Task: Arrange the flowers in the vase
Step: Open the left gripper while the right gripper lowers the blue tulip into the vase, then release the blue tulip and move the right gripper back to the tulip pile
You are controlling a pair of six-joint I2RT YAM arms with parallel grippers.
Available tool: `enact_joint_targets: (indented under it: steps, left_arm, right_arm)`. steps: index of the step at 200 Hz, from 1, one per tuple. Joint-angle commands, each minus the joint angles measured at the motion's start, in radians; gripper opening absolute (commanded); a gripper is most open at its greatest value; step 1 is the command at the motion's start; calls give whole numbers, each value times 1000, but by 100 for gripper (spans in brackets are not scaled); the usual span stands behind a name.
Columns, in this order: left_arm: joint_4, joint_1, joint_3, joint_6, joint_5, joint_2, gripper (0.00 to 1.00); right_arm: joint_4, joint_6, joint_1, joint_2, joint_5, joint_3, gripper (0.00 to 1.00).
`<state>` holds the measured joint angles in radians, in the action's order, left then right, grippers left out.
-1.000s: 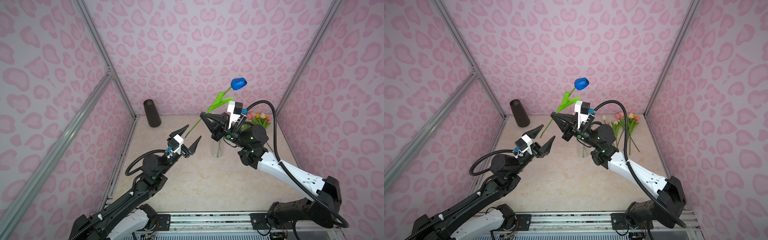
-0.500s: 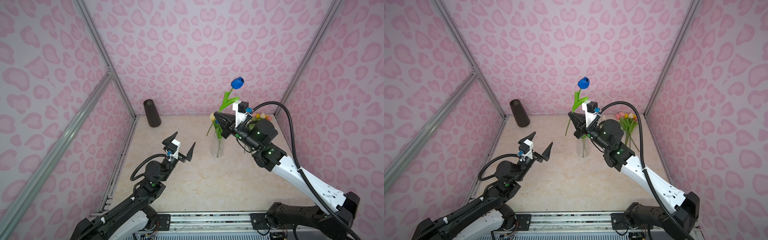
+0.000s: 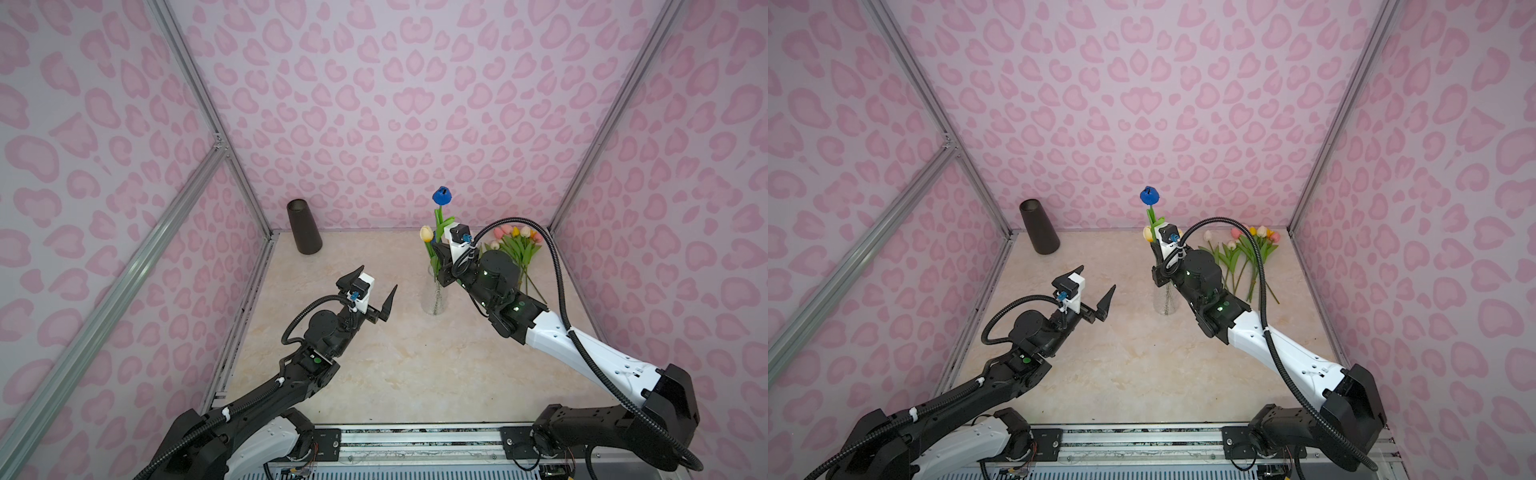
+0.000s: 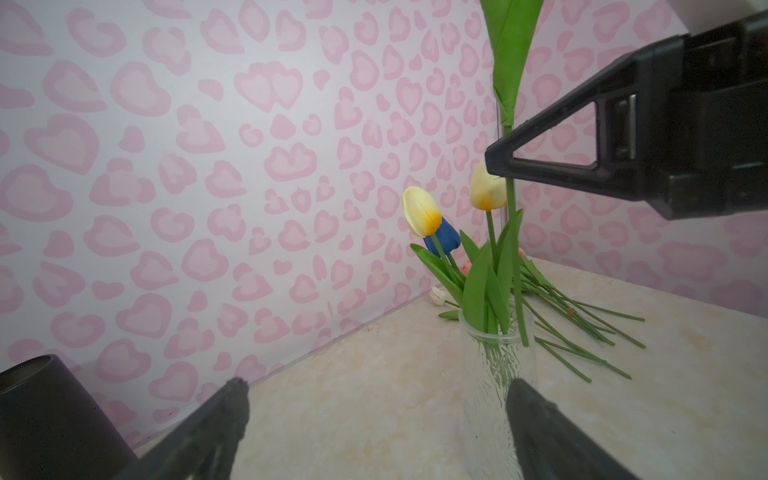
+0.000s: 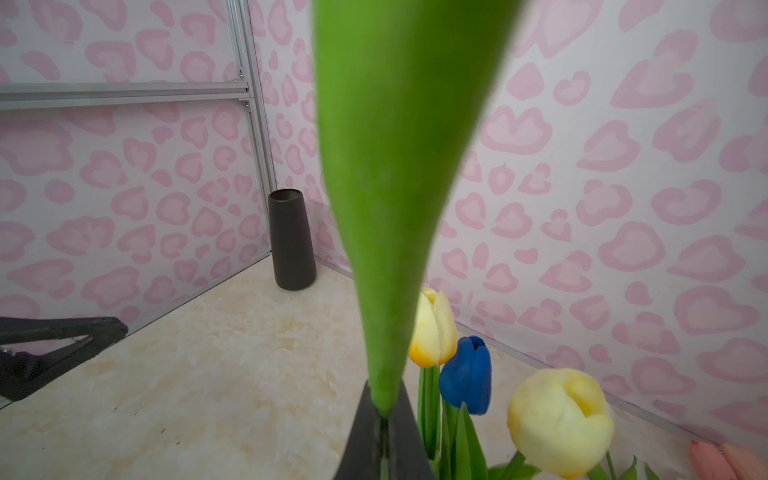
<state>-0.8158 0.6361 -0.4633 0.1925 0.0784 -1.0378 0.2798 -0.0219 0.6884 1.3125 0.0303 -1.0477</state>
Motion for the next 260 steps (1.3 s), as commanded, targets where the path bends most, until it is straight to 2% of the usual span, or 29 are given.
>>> enact_joint_targets:
  steps: [1,84,208,234,260]
  left_arm:
    - [-33,-1,-22,5,-2,-20,98]
    - [-28,0,-51,8,-12,-37,97]
    - [-23,-1,-80,18,-34,-73,98]
    - [-26,-1,-102,21,-47,-99,97]
    - [-27,-1,-128,37,-60,-123,97]
  right_arm:
    - [110,-39,0,17,34,12,0]
    - [229,-66,-6,64,48,21,0]
    - [187,-79,-10,92,-1,93,0]
    - [189,-91,-10,97,14,110,20]
    - [217,-93,-15,104,21,132,30]
